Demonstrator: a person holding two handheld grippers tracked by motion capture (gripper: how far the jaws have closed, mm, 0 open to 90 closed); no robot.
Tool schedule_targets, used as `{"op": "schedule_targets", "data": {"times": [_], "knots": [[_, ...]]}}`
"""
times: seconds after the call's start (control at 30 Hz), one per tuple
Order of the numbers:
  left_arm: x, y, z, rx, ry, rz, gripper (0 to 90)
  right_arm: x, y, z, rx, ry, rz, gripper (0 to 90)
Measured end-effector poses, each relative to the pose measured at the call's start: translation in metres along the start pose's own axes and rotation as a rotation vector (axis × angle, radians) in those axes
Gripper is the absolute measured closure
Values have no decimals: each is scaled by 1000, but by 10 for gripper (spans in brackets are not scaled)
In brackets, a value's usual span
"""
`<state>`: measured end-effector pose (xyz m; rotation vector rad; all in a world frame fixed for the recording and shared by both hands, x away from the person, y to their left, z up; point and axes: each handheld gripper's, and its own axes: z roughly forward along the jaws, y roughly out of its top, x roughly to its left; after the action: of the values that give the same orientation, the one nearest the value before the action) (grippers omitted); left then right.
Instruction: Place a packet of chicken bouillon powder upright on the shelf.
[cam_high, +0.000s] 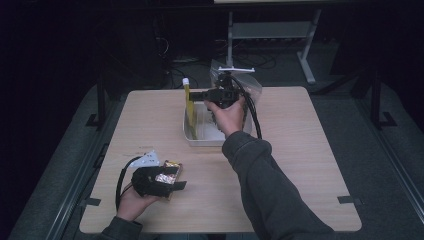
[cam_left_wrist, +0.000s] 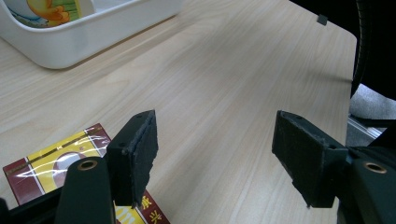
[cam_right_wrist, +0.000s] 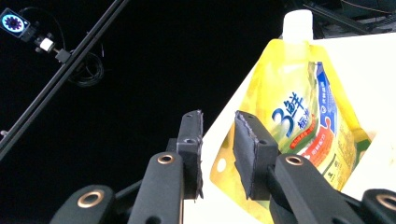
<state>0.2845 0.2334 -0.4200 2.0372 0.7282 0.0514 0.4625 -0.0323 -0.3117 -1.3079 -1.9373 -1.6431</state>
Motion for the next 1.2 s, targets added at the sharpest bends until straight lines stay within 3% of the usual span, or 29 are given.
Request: {"op": "schedule_targets", "data": {"times": [0.9, 1.2], "knots": [[-1, 1, 0, 2, -3, 10, 301, 3, -10, -16, 19, 24, -4, 682], [-1, 1, -1, 5, 2, 18, 283, 0, -19, -26, 36, 38, 3, 623]]}}
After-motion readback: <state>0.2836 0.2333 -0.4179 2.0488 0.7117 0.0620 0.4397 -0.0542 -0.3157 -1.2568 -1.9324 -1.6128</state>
